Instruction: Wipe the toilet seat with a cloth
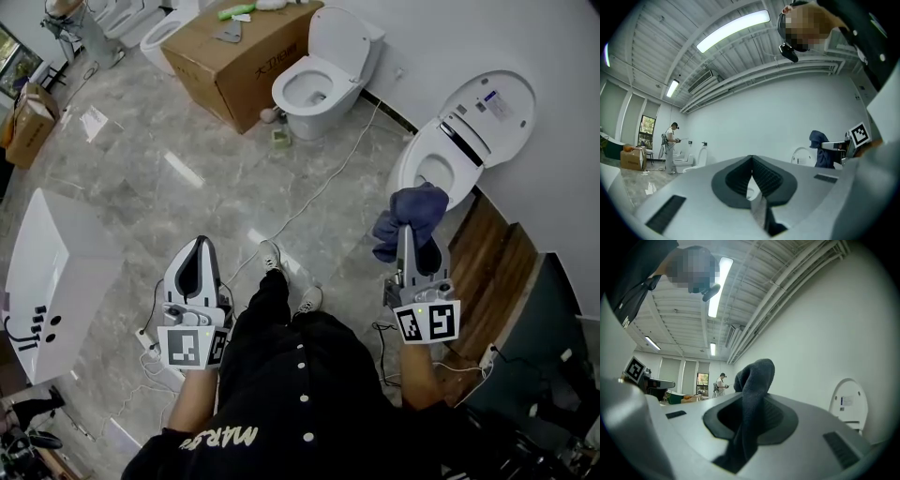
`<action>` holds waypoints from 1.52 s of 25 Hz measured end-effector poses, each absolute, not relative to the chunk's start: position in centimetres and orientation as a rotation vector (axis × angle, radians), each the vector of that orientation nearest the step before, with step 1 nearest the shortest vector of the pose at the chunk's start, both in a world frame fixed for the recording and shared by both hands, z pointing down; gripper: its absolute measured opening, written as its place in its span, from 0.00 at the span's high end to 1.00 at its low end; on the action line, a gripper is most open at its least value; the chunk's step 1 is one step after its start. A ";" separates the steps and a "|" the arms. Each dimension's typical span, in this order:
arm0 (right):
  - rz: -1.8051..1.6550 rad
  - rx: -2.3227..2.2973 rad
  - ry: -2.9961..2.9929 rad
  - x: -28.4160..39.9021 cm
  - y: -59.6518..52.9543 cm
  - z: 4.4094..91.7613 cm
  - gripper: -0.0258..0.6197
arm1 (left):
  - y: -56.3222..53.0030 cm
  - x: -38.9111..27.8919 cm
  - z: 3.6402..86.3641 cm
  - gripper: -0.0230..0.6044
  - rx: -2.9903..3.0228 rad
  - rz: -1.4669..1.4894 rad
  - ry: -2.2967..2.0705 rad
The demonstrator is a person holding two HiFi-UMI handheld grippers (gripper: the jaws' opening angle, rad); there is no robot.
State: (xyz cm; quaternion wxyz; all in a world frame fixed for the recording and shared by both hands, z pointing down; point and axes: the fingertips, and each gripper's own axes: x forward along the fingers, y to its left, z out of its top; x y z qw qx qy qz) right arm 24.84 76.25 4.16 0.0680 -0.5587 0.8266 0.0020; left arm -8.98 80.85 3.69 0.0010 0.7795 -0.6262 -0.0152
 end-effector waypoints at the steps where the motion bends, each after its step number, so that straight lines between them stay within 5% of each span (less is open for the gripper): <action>1: 0.003 -1.689 2.488 24.9 76.1 4.2 0.85 | 80.5 -8.8 3.8 0.95 2.455 -0.052 -1.958; 38: 0.051 -1.833 2.410 18.3 56.9 2.3 0.85 | 58.6 -16.3 2.9 0.95 2.563 -0.128 -1.857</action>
